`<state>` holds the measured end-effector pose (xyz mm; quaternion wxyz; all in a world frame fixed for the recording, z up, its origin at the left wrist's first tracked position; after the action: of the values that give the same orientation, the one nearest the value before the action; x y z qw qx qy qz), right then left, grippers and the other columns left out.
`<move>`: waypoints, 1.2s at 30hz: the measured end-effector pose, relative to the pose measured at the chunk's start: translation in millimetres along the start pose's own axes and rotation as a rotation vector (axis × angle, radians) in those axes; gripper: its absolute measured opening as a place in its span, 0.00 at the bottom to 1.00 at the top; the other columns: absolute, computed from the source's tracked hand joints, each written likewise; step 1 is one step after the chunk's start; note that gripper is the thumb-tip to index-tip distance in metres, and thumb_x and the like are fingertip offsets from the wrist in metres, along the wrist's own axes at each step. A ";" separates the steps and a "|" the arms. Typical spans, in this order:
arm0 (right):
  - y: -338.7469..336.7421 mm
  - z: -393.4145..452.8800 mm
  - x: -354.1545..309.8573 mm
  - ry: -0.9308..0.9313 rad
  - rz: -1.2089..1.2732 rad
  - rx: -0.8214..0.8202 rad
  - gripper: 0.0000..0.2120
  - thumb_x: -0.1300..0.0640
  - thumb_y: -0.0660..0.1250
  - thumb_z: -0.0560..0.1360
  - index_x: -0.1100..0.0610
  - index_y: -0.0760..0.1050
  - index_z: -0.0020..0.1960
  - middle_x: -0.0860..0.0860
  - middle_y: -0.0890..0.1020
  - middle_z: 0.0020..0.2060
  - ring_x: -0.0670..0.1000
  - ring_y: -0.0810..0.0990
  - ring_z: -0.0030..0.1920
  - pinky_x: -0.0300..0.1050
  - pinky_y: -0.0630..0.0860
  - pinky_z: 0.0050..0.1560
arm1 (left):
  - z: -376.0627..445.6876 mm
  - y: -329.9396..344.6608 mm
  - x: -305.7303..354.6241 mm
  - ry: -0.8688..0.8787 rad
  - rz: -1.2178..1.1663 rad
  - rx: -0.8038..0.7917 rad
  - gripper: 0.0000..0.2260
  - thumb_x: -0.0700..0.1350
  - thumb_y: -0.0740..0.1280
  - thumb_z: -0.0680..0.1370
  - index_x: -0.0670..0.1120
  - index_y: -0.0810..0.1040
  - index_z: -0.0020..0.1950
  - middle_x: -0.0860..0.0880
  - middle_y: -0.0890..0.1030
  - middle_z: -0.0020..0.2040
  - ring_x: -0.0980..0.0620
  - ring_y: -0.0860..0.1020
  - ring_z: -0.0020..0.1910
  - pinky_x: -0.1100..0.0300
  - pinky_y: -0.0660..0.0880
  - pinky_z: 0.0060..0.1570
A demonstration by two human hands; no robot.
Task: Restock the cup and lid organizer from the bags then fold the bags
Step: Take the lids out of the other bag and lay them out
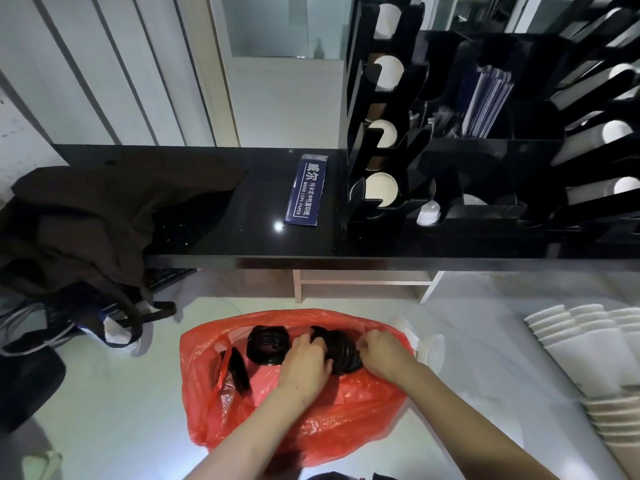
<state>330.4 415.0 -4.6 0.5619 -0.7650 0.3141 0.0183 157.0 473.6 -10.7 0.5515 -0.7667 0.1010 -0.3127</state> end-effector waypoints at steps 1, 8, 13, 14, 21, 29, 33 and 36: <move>-0.8 -0.1 0.8 0.003 0.015 0.022 0.13 0.60 0.62 0.79 0.56 0.85 0.55 0.54 0.87 0.53 0.56 0.85 0.52 0.49 0.80 0.55 | -0.5 1.2 -0.8 -0.002 -0.009 0.008 0.14 0.50 0.67 0.80 0.46 0.78 0.64 0.42 0.70 0.72 0.41 0.69 0.71 0.52 0.69 0.70; 4.8 -1.4 2.6 -0.033 0.064 0.059 0.19 0.58 0.66 0.77 0.53 0.78 0.67 0.55 0.84 0.59 0.58 0.84 0.57 0.51 0.80 0.60 | 1.3 4.5 0.5 0.020 -0.023 -0.047 0.12 0.51 0.70 0.78 0.48 0.78 0.57 0.42 0.70 0.65 0.40 0.70 0.67 0.52 0.70 0.67; 5.9 3.2 7.2 -0.011 0.105 0.045 0.23 0.57 0.67 0.76 0.52 0.75 0.71 0.56 0.81 0.64 0.57 0.82 0.61 0.49 0.77 0.65 | 3.6 0.8 3.9 -0.016 -0.062 -0.103 0.17 0.52 0.73 0.75 0.46 0.74 0.58 0.44 0.70 0.63 0.42 0.75 0.62 0.52 0.73 0.62; 3.6 2.6 6.3 -0.010 0.122 0.042 0.23 0.58 0.67 0.76 0.53 0.76 0.70 0.55 0.82 0.64 0.57 0.81 0.62 0.48 0.76 0.66 | 4.3 -0.8 4.3 -0.032 -0.096 -0.105 0.20 0.52 0.75 0.74 0.46 0.72 0.60 0.45 0.70 0.62 0.42 0.76 0.61 0.53 0.73 0.60; -3.3 5.0 7.2 0.102 0.326 0.050 0.10 0.59 0.65 0.78 0.56 0.79 0.59 0.51 0.84 0.51 0.55 0.82 0.56 0.45 0.75 0.56 | 6.0 -10.3 -2.7 -0.145 -0.252 -0.202 0.47 0.58 0.78 0.71 0.54 0.52 0.80 0.41 0.65 0.71 0.38 0.72 0.69 0.47 0.73 0.68; -8.5 11.8 6.4 0.068 0.437 0.011 0.17 0.63 0.64 0.77 0.57 0.81 0.63 0.52 0.85 0.56 0.53 0.83 0.57 0.40 0.76 0.56 | 4.3 -2.4 -2.1 -0.219 -0.208 -0.334 0.47 0.58 0.72 0.71 0.64 0.46 0.82 0.39 0.52 0.75 0.35 0.62 0.73 0.45 0.66 0.74; -3.0 9.2 6.2 0.052 0.447 -0.084 0.05 0.63 0.71 0.75 0.54 0.81 0.45 0.47 0.79 0.37 0.47 0.76 0.38 0.44 0.74 0.41 | 7.7 -3.5 8.4 -0.233 -0.195 -0.249 0.44 0.62 0.73 0.72 0.57 0.53 0.81 0.40 0.55 0.76 0.34 0.60 0.74 0.46 0.64 0.74; 5.1 11.9 9.5 0.051 0.415 -0.085 0.09 0.60 0.75 0.75 0.55 0.79 0.36 0.46 0.78 0.31 0.45 0.75 0.33 0.38 0.72 0.38 | 10.4 -3.3 15.9 -0.237 -0.116 -0.194 0.41 0.66 0.74 0.69 0.53 0.61 0.76 0.45 0.64 0.73 0.38 0.62 0.73 0.44 0.70 0.69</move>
<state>339.3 420.1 -16.9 0.5051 -0.7072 0.4780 0.1273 175.0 475.0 -4.0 0.4638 -0.8526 0.0203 -0.2401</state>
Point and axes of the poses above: each hand's wrist, its own z-axis towards the middle knuckle, its own y-axis out of the palm, x = y × z, the point moved 3 cm from there along z, towards the middle knuckle
